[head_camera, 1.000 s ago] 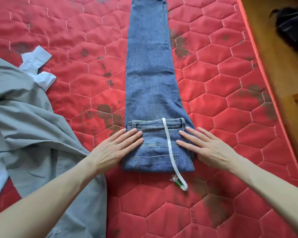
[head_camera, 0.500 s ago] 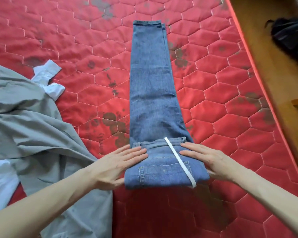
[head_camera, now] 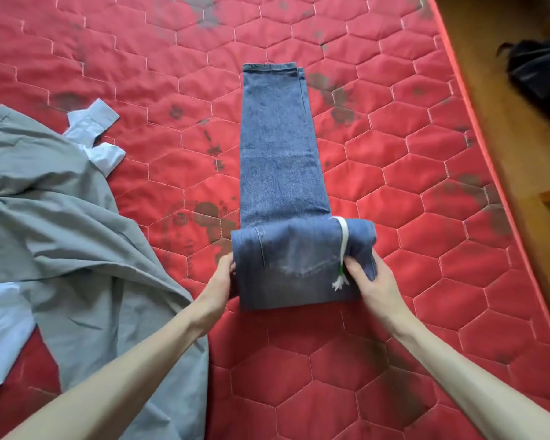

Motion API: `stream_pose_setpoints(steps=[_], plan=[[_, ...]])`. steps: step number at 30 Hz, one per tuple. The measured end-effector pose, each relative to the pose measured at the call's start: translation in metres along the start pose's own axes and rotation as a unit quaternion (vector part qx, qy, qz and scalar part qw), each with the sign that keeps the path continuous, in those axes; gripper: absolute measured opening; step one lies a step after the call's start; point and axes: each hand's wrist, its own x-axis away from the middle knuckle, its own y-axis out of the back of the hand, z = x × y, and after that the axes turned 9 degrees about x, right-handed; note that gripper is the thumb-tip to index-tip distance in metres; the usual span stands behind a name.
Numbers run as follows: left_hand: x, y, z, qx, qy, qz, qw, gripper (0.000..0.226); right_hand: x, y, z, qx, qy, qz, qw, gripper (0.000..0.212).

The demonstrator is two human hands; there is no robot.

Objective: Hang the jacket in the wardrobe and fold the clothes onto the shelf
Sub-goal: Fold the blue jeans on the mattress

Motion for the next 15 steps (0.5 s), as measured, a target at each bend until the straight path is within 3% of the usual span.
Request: stream_pose_setpoints(steps=[3, 5, 7, 10, 13, 15], plan=[[0.012, 0.000, 0.001, 0.006, -0.042, 0.048, 0.998, 0.061, -0.020, -0.010, -0.001, 0.014, 0.000, -0.034, 0.999, 0.024], [0.017, -0.002, 0.003, -0.123, -0.115, 0.036, 0.985, 0.038, -0.031, -0.015, -0.002, 0.071, -0.031, -0.047, 0.996, 0.022], [0.010, -0.002, 0.006, -0.218, -0.166, -0.023, 0.962, 0.029, -0.044, -0.017, -0.002, 0.141, -0.060, -0.062, 0.986, 0.037], [0.012, -0.011, 0.004, -0.269, -0.178, -0.106, 0.941, 0.041, -0.058, -0.022, -0.007, 0.276, -0.075, -0.107, 0.952, 0.041], [0.020, -0.027, 0.005, -0.321, -0.197, -0.209, 0.902, 0.044, -0.064, -0.025, -0.013, 0.266, -0.070, -0.149, 0.950, 0.032], [0.027, -0.039, 0.009, -0.326, -0.205, -0.246, 0.889, 0.041, -0.063, -0.023, -0.016, 0.264, -0.026, -0.189, 0.946, 0.040]])
